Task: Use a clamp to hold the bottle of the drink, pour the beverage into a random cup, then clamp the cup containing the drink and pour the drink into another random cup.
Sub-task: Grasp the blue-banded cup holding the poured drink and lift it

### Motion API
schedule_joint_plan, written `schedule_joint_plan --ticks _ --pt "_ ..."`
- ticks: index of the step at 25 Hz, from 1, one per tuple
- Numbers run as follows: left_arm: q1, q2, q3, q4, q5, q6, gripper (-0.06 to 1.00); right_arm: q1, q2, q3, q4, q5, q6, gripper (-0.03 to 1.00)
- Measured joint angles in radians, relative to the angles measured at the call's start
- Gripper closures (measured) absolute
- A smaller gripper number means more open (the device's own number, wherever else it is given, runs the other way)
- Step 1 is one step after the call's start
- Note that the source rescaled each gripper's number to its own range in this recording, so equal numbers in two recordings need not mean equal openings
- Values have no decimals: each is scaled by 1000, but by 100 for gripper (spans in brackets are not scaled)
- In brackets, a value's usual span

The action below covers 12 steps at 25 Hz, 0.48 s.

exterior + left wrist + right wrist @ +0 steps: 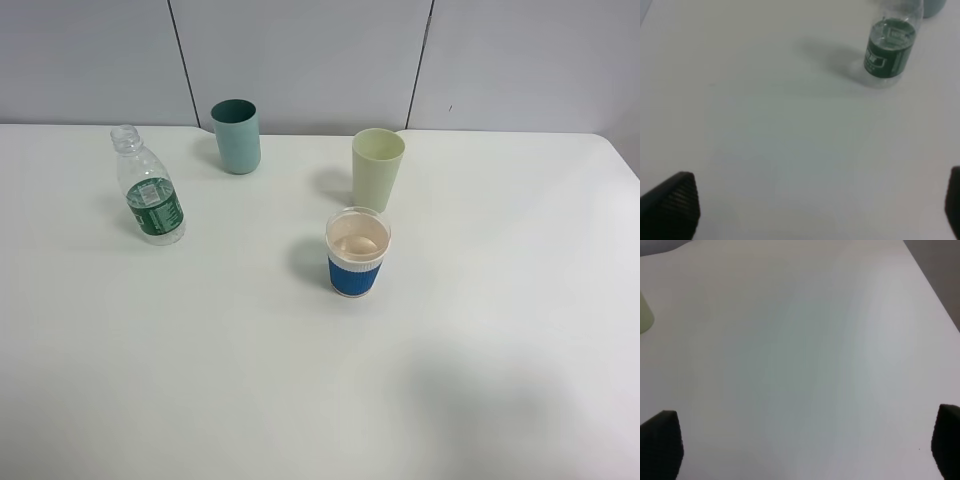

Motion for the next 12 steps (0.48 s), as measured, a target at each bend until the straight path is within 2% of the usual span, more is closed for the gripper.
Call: schedule_joint_plan --ticks 12 --pt "0 0 0 0 0 0 -6 0 0 0 0 0 0 -3"
